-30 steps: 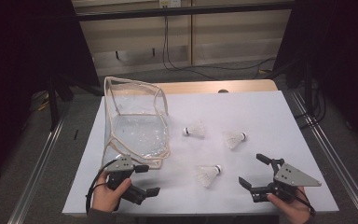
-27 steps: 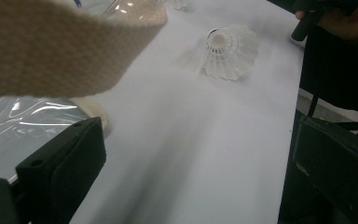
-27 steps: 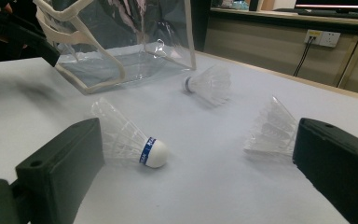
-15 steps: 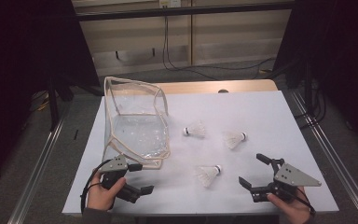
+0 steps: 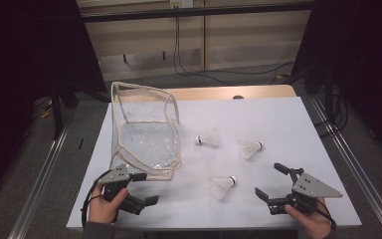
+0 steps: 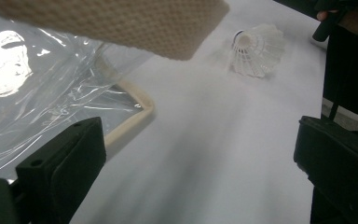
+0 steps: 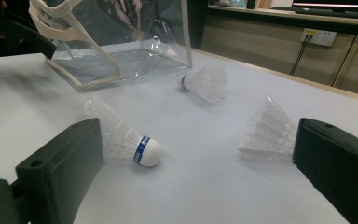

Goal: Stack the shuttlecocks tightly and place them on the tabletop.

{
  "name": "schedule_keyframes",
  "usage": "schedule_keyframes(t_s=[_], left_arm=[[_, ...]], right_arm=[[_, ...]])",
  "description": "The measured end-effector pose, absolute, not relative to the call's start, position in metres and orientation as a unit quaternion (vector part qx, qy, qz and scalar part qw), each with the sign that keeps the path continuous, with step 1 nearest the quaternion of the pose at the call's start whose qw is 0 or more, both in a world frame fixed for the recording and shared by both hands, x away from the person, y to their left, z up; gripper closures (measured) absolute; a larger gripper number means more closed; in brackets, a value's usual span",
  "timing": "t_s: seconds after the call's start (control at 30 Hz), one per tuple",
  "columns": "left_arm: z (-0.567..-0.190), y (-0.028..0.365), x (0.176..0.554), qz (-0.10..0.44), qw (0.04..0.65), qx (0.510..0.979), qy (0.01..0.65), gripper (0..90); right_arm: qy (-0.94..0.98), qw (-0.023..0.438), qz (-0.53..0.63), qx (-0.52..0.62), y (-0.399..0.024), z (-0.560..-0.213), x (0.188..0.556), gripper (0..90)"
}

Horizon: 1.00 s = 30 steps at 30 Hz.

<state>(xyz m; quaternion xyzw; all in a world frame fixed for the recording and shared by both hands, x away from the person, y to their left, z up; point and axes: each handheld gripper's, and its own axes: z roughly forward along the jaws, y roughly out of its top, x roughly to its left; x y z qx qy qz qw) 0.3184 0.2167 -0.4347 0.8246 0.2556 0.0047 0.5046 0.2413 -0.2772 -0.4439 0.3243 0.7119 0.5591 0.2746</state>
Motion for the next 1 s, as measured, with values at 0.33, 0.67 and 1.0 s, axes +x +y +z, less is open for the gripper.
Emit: schedule_keyframes(t_s=[0.33,0.67,1.0], left_arm=[[-0.436,0.224,0.320,0.011,0.507,0.821,0.263,2.3],[-0.436,0.229,0.322,0.021,0.508,0.820,0.265,2.2],[-0.437,0.226,0.322,0.020,0.517,0.816,0.258,1.6]], right_arm=[[0.710,0.281,0.555,0.329,-0.279,-0.444,0.246,1.3],[0.714,0.283,0.548,0.332,-0.278,-0.444,0.252,1.3],[0.714,0.287,0.541,0.340,-0.279,-0.442,0.260,1.2]])
